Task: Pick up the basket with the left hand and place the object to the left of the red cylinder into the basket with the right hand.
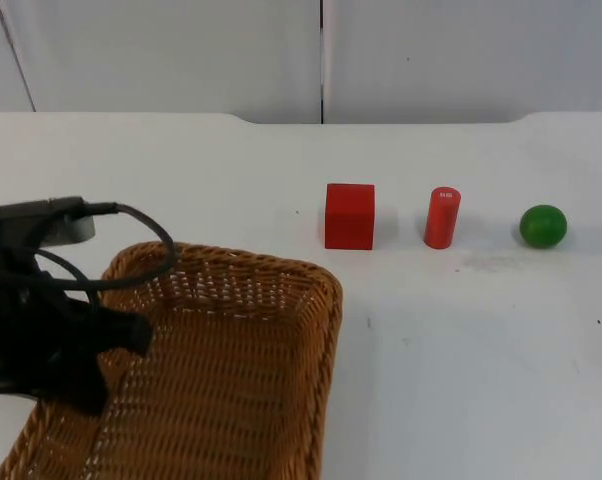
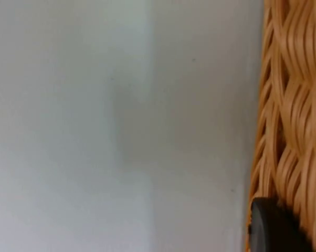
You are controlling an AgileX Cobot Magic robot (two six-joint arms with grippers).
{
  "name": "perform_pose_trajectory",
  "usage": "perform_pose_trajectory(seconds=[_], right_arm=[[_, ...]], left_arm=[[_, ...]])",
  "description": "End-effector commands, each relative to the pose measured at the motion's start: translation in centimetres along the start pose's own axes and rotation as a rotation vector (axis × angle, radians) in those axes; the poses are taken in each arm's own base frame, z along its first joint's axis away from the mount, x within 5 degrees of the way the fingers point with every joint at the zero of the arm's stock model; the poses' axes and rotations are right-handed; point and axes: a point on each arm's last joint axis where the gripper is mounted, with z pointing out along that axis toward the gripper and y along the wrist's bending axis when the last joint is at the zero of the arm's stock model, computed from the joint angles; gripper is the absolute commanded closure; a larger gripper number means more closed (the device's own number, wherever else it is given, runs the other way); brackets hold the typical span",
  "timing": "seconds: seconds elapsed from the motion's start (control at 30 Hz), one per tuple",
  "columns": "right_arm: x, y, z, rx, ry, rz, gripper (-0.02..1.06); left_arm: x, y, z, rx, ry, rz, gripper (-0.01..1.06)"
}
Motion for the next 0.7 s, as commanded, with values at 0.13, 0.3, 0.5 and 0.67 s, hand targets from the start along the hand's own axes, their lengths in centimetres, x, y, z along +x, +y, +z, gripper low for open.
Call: perform_pose_trajectory(seconds=[0.13,0.3,0.5,0.67], right_arm=[[-0.2,-0.1,-0.3,0.007,-0.018,-0.006,-0.01],[-0.2,-0.1,-0.3,0.007,-0.018,-0.006,-0.01],[0.0,-0.1,-0.3,0.006,0.007,-0.006,-0.01],[0.1,-0.1,-0.3,0.005,0.011,-0.01,-0.01]], left_arm=[[0.0,-0.9,-2.7,0.041,-0.033,0.033,1.05],[-0.5,-1.9,-5.0,0.088,-0.018,0.071,1.05],[-1.7,-3.1,-7.1,0.14,0.0,0.091,1.05],[-2.4,-3.3,-7.8,0.18,-0.009,0.039,1.05]])
